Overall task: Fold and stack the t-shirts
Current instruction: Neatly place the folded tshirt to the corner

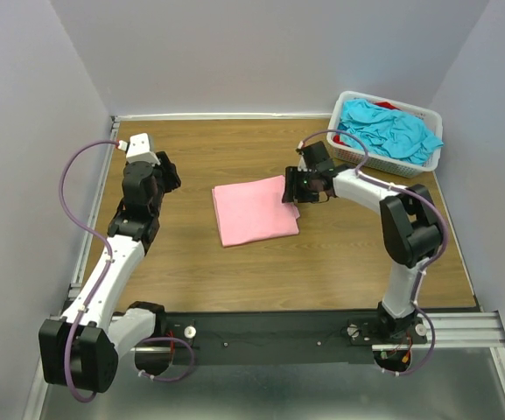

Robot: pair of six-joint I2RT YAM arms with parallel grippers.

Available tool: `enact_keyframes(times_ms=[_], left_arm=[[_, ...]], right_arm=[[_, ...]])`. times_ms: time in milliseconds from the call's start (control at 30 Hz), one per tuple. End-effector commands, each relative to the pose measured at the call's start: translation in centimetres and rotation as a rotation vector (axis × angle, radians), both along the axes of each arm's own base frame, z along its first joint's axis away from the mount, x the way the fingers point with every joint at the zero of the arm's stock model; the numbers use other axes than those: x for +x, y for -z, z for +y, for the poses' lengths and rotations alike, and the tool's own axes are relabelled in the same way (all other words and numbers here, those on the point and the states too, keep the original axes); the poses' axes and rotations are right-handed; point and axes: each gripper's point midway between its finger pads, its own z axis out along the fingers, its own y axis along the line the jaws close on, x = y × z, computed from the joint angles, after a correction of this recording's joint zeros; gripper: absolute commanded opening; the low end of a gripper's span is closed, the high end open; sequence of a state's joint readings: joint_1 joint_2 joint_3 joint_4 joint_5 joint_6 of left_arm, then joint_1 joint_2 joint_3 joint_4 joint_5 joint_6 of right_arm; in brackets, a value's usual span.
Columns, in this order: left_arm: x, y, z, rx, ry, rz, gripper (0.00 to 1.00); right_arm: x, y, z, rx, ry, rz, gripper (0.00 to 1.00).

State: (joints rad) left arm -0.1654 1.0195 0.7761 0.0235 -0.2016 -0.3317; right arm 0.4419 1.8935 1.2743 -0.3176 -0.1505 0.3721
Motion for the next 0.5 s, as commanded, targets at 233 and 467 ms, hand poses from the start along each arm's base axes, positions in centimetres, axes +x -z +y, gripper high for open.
enact_keyframes(times_ms=[233,467], left_arm=[[-0.3,-0.2,0.8,0.027,-0.027,-0.005,0.57],[-0.7,-1.0,0.8,0.022,-0.025,-0.027,0.57]], right_arm=[[-0.9,2.8,1.2,-0.214,-0.034,0.041,0.60],[-1.7,2.7,-2.6,-0.393,-0.011,0.012,0.01]])
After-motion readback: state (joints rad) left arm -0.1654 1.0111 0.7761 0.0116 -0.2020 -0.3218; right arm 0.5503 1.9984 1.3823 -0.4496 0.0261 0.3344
